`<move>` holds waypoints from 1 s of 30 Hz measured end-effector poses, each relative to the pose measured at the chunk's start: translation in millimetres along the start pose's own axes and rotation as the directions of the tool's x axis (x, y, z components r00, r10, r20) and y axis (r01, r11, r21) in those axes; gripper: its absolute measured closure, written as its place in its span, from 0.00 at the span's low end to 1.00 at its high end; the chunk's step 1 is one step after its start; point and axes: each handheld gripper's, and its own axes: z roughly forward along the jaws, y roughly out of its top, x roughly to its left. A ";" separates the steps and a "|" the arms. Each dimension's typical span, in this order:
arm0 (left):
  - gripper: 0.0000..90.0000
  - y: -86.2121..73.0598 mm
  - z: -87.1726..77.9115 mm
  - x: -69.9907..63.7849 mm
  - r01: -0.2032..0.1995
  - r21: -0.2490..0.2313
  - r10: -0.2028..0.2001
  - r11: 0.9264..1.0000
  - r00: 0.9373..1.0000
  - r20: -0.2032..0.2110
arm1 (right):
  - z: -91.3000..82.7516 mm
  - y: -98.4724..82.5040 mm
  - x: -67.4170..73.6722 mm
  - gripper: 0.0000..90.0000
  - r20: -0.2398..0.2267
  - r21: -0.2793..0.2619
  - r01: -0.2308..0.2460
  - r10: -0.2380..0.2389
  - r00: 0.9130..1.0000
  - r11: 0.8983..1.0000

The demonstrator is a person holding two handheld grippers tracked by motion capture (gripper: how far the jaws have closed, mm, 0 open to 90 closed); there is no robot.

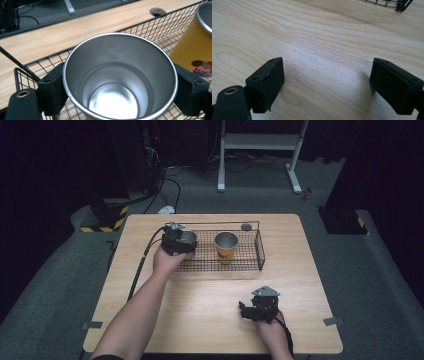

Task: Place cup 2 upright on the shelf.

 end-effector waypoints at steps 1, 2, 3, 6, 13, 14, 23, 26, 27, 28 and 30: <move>0.17 -0.4 0.8 0.4 -0.001 0.006 0.001 1.000 1.000 0.002 | 0.0 0.0 0.0 0.14 0.000 0.000 0.000 0.000 1.000 1.000; 0.17 -0.7 1.3 0.6 -0.002 0.011 0.002 1.000 1.000 0.001 | 0.0 0.0 0.1 0.14 0.000 0.000 -0.001 0.001 1.000 1.000; 0.17 -1.0 1.9 0.4 -0.001 0.013 0.001 1.000 1.000 -0.001 | 0.0 0.0 0.1 0.14 0.000 0.000 -0.001 0.001 1.000 1.000; 0.17 -1.7 3.5 -0.9 -0.001 0.023 0.000 1.000 1.000 0.006 | 0.0 0.0 0.1 0.14 0.000 0.000 -0.001 0.001 1.000 1.000; 0.17 -2.4 5.8 -2.8 -0.004 0.042 0.004 0.999 1.000 0.002 | 0.0 0.0 0.1 0.14 0.000 0.000 -0.001 0.001 1.000 1.000; 0.17 -2.3 5.7 -2.9 -0.003 0.045 0.003 0.999 1.000 0.002 | 0.0 0.0 0.0 0.14 0.000 0.000 0.000 0.000 1.000 1.000; 0.17 -5.7 7.8 -3.0 0.000 0.100 0.000 0.995 1.000 -0.002 | 0.0 0.0 0.0 0.14 0.000 0.000 0.000 0.000 1.000 1.000; 0.17 -6.9 9.1 -4.6 -0.011 0.107 0.011 0.994 1.000 -0.003 | 0.0 0.0 0.1 0.14 0.000 0.000 -0.001 0.001 1.000 1.000; 0.17 -7.3 9.9 -5.4 -0.012 0.109 0.013 0.994 1.000 -0.004 | 0.0 0.0 0.1 0.14 0.000 0.000 -0.001 0.001 1.000 1.000; 0.17 -7.7 10.5 -6.0 -0.011 0.113 0.011 0.994 1.000 -0.003 | 0.0 0.0 0.1 0.14 0.000 0.000 -0.001 0.001 1.000 1.000; 0.17 -8.3 11.4 -6.5 -0.005 0.119 0.005 0.993 1.000 0.001 | 0.0 0.0 0.1 0.14 0.000 0.000 -0.001 0.001 1.000 1.000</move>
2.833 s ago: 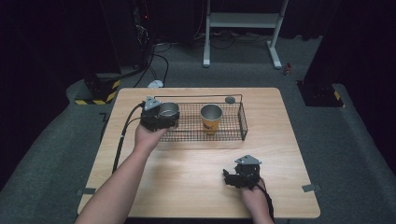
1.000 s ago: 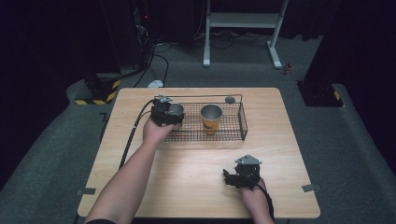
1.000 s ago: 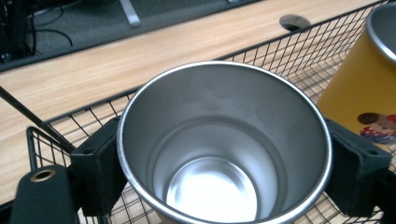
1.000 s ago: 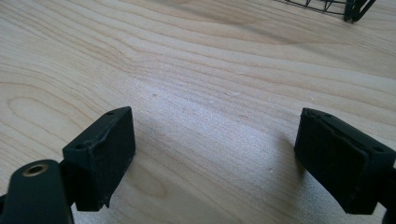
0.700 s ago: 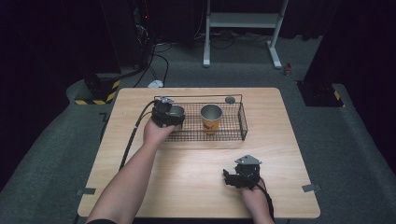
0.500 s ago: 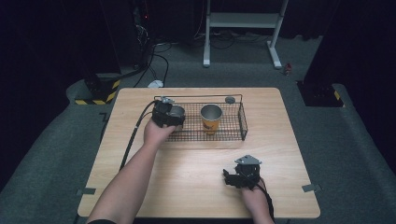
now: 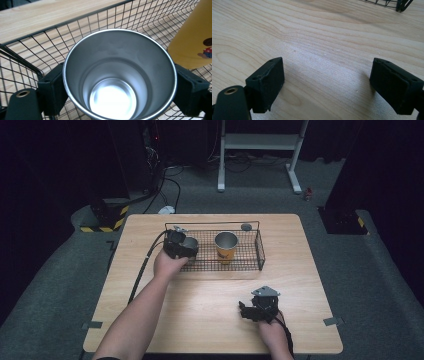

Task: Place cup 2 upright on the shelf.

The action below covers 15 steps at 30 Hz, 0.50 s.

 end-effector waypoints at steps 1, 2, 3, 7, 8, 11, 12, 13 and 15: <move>0.17 -0.2 0.4 -0.4 -0.003 0.000 0.003 1.000 1.000 0.001 | 0.0 0.0 0.0 0.14 0.000 0.000 0.000 0.000 1.000 1.000; 0.17 -0.3 1.0 -0.8 -0.006 0.003 0.006 1.000 1.000 -0.001 | 0.0 0.0 0.0 0.14 0.000 0.000 0.000 0.000 1.000 1.000; 0.17 -0.5 1.6 -1.2 -0.005 0.006 0.005 1.000 1.000 0.000 | 0.0 0.0 0.0 0.14 0.000 0.000 0.000 0.000 1.000 1.000; 0.17 -1.5 2.9 -2.0 -0.009 0.014 0.009 1.000 1.000 -0.001 | 0.0 0.0 0.2 0.14 0.000 -0.001 -0.003 0.003 1.000 1.000; 0.17 -2.0 3.3 -1.9 -0.007 0.014 0.007 1.000 1.000 -0.001 | 0.0 0.0 0.2 0.14 0.000 -0.001 -0.003 0.003 1.000 1.000; 0.17 -3.0 3.9 -0.8 0.012 0.017 -0.012 1.000 1.000 0.005 | 0.1 0.0 0.2 0.14 0.000 -0.001 -0.003 0.003 1.000 1.000; 0.17 -3.3 3.9 -0.4 0.006 0.022 -0.006 1.000 1.000 0.003 | 0.1 0.0 0.2 0.14 0.000 -0.001 -0.002 0.002 1.000 1.000; 0.17 -3.7 4.2 -0.3 0.005 0.023 -0.005 1.000 1.000 0.002 | 0.0 0.0 0.2 0.14 0.000 0.000 -0.002 0.002 1.000 1.000; 0.17 -4.6 4.5 -0.1 0.004 0.023 -0.004 1.000 1.000 -0.001 | 0.1 0.0 0.2 0.14 0.000 -0.001 -0.003 0.003 1.000 1.000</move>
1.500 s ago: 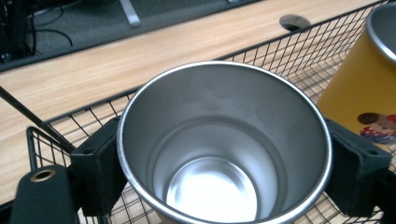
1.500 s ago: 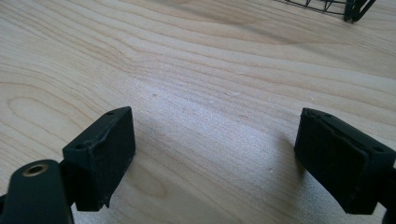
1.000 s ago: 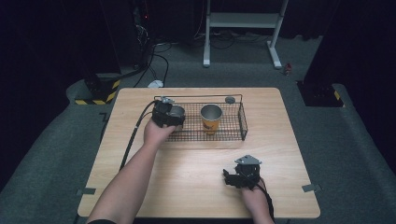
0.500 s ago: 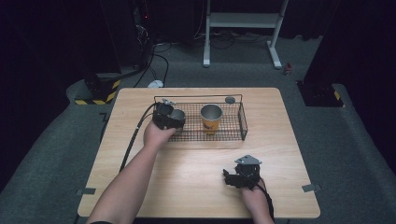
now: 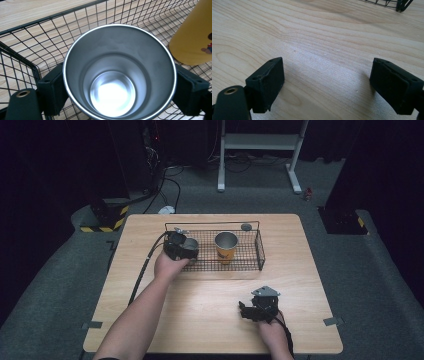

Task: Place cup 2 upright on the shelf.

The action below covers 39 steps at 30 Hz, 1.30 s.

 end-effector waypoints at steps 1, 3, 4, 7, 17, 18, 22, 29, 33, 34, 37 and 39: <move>0.17 -0.5 0.1 0.4 -0.001 0.001 0.001 1.000 1.000 -0.001 | 0.0 0.0 0.0 0.14 0.000 0.000 0.000 0.000 1.000 1.000; 0.17 -1.9 0.6 0.6 -0.002 0.004 0.002 1.000 1.000 -0.005 | 0.0 0.0 0.0 0.14 0.000 0.000 0.000 0.000 1.000 1.000; 0.17 -2.6 0.7 0.8 -0.001 -0.002 0.001 1.000 1.000 -0.005 | 0.0 0.0 0.0 0.14 0.000 0.000 0.000 0.000 1.000 1.000; 0.17 -3.2 0.8 -0.3 -0.008 -0.005 0.008 1.000 1.000 -0.010 | 0.0 0.0 0.0 0.14 0.000 0.000 0.000 0.000 1.000 1.000; 0.16 -3.5 0.8 -2.8 -0.013 -0.007 0.013 1.000 1.000 -0.028 | 0.0 0.0 0.0 0.14 0.000 0.000 0.000 0.000 1.000 1.000; 0.13 -3.3 0.5 -2.5 -0.012 -0.003 0.012 1.000 0.999 -0.033 | 0.0 0.0 0.0 0.14 0.000 0.000 0.000 0.000 1.000 1.000; 0.03 -2.6 -0.4 -2.3 -0.006 -0.013 0.005 1.000 0.999 -0.037 | 0.0 0.0 0.0 0.14 0.000 0.000 0.000 0.000 1.000 1.000; 0.01 -2.2 -7.0 0.9 0.018 -0.041 -0.019 0.999 1.000 -0.023 | 0.0 0.0 0.0 0.14 0.000 0.000 0.000 0.000 1.000 1.000; 0.01 -1.9 -9.2 1.4 0.022 -0.051 -0.023 0.998 1.000 -0.018 | 0.0 0.0 0.0 0.14 0.000 0.000 0.000 0.000 1.000 1.000; 0.01 -1.6 -10.0 1.2 0.022 -0.056 -0.024 0.998 1.000 -0.018 | 0.0 0.0 0.0 0.14 0.000 0.000 0.000 0.000 1.000 1.000; 0.00 -0.6 -12.5 1.6 0.013 -0.064 -0.014 0.998 1.000 -0.012 | 0.0 0.0 0.0 0.14 0.000 0.000 0.000 0.000 1.000 1.000; 0.00 0.0 -14.4 2.3 0.013 -0.074 -0.014 0.997 1.000 -0.015 | 0.0 0.0 0.0 0.14 0.000 0.000 0.000 0.000 1.000 1.000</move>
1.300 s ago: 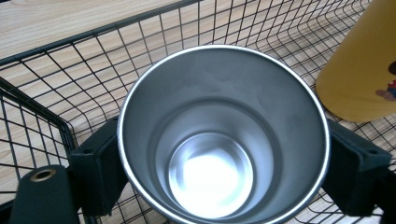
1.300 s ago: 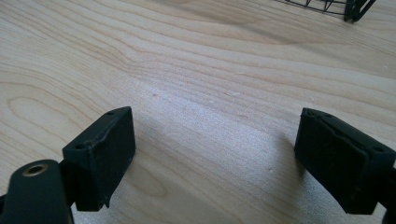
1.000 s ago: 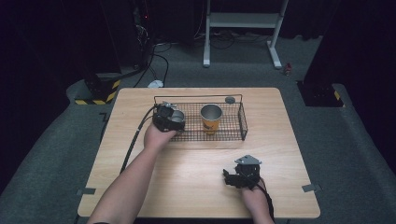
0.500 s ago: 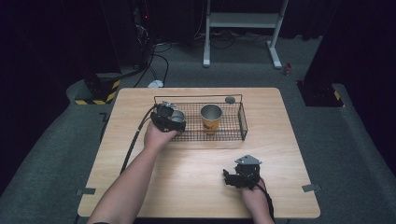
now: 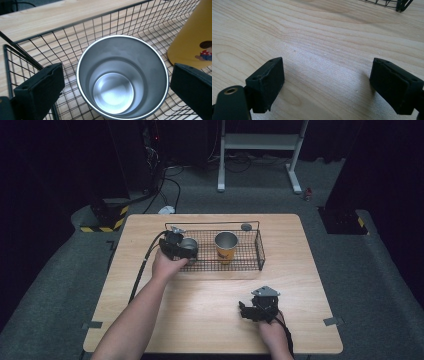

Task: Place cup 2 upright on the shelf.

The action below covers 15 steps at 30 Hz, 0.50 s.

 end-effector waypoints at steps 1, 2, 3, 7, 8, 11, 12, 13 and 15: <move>0.00 0.4 -0.5 0.8 0.000 -0.005 0.000 1.000 1.000 0.000 | 0.0 0.0 0.0 0.14 0.000 0.000 0.000 0.000 1.000 1.000; 0.00 0.5 -1.1 1.5 0.004 -0.006 -0.004 1.000 1.000 0.004 | 0.0 0.0 -0.2 0.14 0.000 0.000 0.002 -0.002 1.000 1.000; 0.00 0.6 -1.7 2.1 0.004 -0.006 -0.004 1.000 1.000 0.005 | 0.0 0.0 -0.2 0.14 0.000 -0.001 0.002 -0.002 1.000 1.000; 0.00 1.0 -4.2 1.3 0.012 -0.016 -0.012 1.000 1.000 0.012 | 0.0 0.0 -0.1 0.14 0.000 0.000 0.001 -0.001 1.000 1.000; 0.00 1.4 -5.0 1.3 0.008 -0.019 -0.008 1.000 1.000 0.014 | 0.0 0.0 -0.1 0.14 0.000 0.000 0.001 -0.001 1.000 1.000; 0.00 2.9 -7.7 1.7 0.012 -0.035 -0.011 0.999 1.000 0.019 | 0.0 0.0 -0.1 0.14 0.000 0.000 0.001 -0.001 1.000 1.000; 0.00 3.2 -8.4 0.9 0.023 -0.040 -0.022 0.999 0.999 0.026 | 0.0 0.0 -0.1 0.14 0.000 0.000 0.001 -0.001 1.000 1.000; 0.00 3.5 -9.0 0.8 0.023 -0.046 -0.022 0.999 0.999 0.027 | 0.0 0.0 -0.1 0.14 0.000 0.000 0.001 -0.001 1.000 1.000; 0.00 4.2 -10.6 0.4 0.024 -0.049 -0.022 0.999 0.999 0.028 | 0.0 0.0 -0.1 0.14 0.000 0.000 0.001 -0.001 1.000 1.000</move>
